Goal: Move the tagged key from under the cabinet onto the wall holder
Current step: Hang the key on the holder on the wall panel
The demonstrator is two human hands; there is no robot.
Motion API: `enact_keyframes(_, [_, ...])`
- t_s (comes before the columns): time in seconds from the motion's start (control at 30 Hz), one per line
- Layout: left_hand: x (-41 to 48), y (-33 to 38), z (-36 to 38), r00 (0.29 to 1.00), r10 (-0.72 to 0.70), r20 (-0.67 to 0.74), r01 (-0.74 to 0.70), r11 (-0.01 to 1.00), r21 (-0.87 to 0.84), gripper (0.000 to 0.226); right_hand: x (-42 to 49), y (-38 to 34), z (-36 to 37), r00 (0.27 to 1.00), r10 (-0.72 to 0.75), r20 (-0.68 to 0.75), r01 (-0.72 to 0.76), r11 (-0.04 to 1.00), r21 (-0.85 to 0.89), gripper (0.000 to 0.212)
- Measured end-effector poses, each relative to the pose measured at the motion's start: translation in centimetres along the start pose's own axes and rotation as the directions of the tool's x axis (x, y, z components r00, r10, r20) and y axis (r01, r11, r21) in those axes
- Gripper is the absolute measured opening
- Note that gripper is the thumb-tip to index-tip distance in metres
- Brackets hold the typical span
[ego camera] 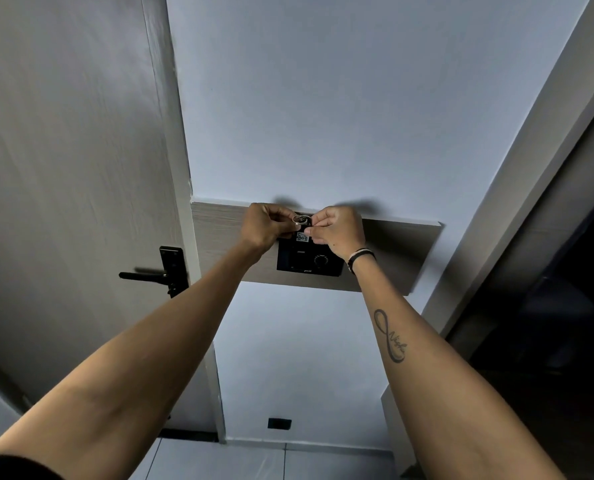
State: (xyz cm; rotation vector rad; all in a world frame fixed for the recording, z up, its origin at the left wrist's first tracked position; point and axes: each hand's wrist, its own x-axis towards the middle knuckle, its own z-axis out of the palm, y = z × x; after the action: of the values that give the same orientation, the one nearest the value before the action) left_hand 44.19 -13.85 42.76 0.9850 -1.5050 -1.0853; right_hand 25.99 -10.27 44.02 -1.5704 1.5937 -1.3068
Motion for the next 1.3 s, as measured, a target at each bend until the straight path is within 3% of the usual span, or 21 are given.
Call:
enact_keyframes(0.27, [-0.4,-1.3,0.6,1.0,-0.012,-0.027,0.014,0.996,0.084,0.014,-0.4,1.5,0.8,0.997,0.009,-0.082,-0.024,0.983,-0.182,0.018])
enact_keyframes(0.57, [-0.4,-1.7,0.6,0.998,-0.025,-0.049,0.032,0.988,0.153,0.017,-0.6,1.9,1.2,0.995,0.001,-0.098,-0.019,0.982,-0.189,0.019])
enact_keyframes(0.73, [-0.6,-2.2,0.4,0.997,0.046,-0.064,-0.023,0.946,0.323,0.019,-1.1,2.2,1.6,0.995,-0.01,-0.1,-0.016,0.966,-0.258,0.017])
enact_keyframes(1.3, [-1.9,-2.0,0.9,0.989,0.087,-0.118,-0.028,0.901,0.432,0.009,-1.9,1.3,1.5,0.996,-0.046,-0.075,0.016,0.933,-0.36,0.015])
